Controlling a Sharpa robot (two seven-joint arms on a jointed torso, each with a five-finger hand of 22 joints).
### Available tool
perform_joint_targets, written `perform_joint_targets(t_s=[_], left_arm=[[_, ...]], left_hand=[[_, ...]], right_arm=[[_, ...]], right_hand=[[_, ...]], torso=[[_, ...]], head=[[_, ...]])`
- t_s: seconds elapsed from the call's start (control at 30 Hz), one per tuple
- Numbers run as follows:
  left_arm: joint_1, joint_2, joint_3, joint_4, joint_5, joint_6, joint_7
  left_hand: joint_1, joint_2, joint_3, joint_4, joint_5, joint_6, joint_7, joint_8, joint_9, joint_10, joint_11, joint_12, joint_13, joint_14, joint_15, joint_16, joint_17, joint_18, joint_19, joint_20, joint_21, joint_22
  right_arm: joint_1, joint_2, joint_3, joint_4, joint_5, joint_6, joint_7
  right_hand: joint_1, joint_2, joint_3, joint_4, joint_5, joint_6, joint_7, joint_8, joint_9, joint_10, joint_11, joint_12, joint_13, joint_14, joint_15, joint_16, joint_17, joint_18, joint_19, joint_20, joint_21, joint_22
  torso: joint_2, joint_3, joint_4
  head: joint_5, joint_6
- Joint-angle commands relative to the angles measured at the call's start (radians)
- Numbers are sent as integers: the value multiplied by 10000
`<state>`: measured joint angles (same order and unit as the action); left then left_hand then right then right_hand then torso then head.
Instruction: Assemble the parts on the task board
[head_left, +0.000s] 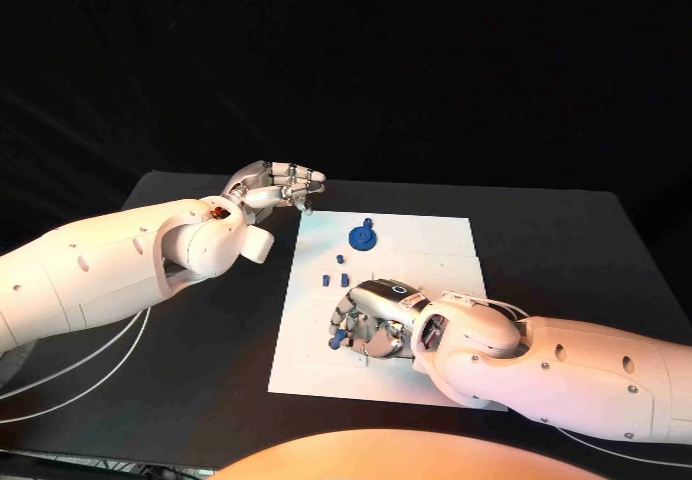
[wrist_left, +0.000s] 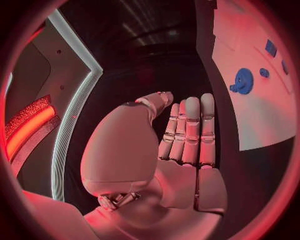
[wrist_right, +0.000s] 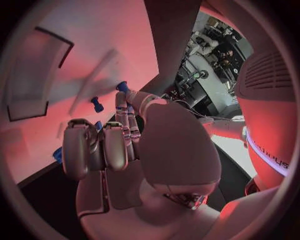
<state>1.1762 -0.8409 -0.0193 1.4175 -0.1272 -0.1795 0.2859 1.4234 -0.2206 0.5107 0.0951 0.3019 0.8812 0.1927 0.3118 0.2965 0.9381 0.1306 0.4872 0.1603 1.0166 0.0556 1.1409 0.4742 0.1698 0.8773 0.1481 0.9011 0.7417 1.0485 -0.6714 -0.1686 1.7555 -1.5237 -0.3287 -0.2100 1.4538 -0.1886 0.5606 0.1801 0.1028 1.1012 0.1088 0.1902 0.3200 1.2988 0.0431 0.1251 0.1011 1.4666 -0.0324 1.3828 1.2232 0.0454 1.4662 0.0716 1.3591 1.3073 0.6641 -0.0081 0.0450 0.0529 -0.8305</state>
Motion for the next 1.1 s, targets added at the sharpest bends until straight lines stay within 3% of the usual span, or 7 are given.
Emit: perform_joint_targets(t_s=[0.03, 0.3, 0.53, 0.77, 0.93, 1.1], left_arm=[[4, 5, 6, 13, 17, 167, 32], [4, 4, 5, 21, 16, 169, 24], [4, 7, 5, 24, 14, 178, 17], [3, 32, 5, 15, 9, 207, 15], [-1, 42, 3, -1, 7, 203, 19], [-4, 43, 2, -12, 11, 155, 44]], left_hand=[[30, 62, -32, -11, 16, -38, 5, 63, -1, -69, -25, 51, -17, -59, -3, -51, -14, 139, 32, 42, -50, -16], [30, 62, -32, -11, 16, -38, 5, 63, -1, -69, -25, 51, -17, -59, -3, -51, -14, 139, 32, 42, -50, -16], [30, 62, -32, -11, 16, -38, 5, 63, -1, -69, -25, 51, -17, -59, -3, -51, -14, 139, 32, 42, -50, -16], [30, 62, -32, -11, 16, -38, 5, 63, -1, -69, -25, 51, -17, -59, -3, -51, -14, 139, 32, 42, -50, -16], [21, 68, -45, -2, 16, -43, 8, 72, 0, -90, -21, 58, -20, -62, 1, -52, -19, 138, 33, 45, -59, -20], [18, 60, -53, -1, 16, -58, 7, 69, -2, -115, -17, 52, -24, -63, 3, -53, -21, 139, 33, 46, -63, -22]], right_arm=[[-14, 5, -10, 10, -426, 266, -154], [-39, 193, -32, -44, -813, 255, -362], [-61, 305, -61, -92, -968, 337, -494], [-71, 278, -72, -99, -1062, 296, -605], [-95, 212, -74, -36, -1083, -114, -549], [-111, 78, -74, 102, -1082, -646, -429]], right_hand=[[-122, -14, 36, -82, 70, 23, 31, 362, 607, 65, 3, -64, 14, 393, -24, 0, -13, -49, 585, -80, -18, 1897], [-400, -181, 78, -177, 99, -116, 82, 329, 649, 14, 44, -151, 45, 383, 7, -14, -53, -43, 574, -58, -60, 1892], [-874, -565, 80, -208, 319, -623, 244, 3, 562, -36, 152, -242, 129, 383, 97, 9, -52, -46, 573, 14, -62, 1904], [-1066, -752, 48, -274, 436, -1138, 207, -307, 470, -14, 124, -264, 230, 390, 83, 54, -5, -51, 585, 26, -15, 1930], [-1157, -864, 41, -361, 451, -1860, 202, -723, 312, -19, 29, -302, 346, 391, 6, 76, 5, -56, 597, -29, 23, 1954], [-1217, -932, -176, -418, 451, -2478, 76, -1058, 162, -54, -20, -342, 455, 394, -34, 93, 19, -66, 612, -71, 69, 1979]], torso=[[-1, -5, 3], [5, -11, 8], [-8, -14, 8], [-3, -12, 5], [-5, -2, -5], [-8, 2, 3]], head=[[-5, -1], [-23, -11], [-34, -23], [-31, -15], [-58, 8], [-90, 35]])
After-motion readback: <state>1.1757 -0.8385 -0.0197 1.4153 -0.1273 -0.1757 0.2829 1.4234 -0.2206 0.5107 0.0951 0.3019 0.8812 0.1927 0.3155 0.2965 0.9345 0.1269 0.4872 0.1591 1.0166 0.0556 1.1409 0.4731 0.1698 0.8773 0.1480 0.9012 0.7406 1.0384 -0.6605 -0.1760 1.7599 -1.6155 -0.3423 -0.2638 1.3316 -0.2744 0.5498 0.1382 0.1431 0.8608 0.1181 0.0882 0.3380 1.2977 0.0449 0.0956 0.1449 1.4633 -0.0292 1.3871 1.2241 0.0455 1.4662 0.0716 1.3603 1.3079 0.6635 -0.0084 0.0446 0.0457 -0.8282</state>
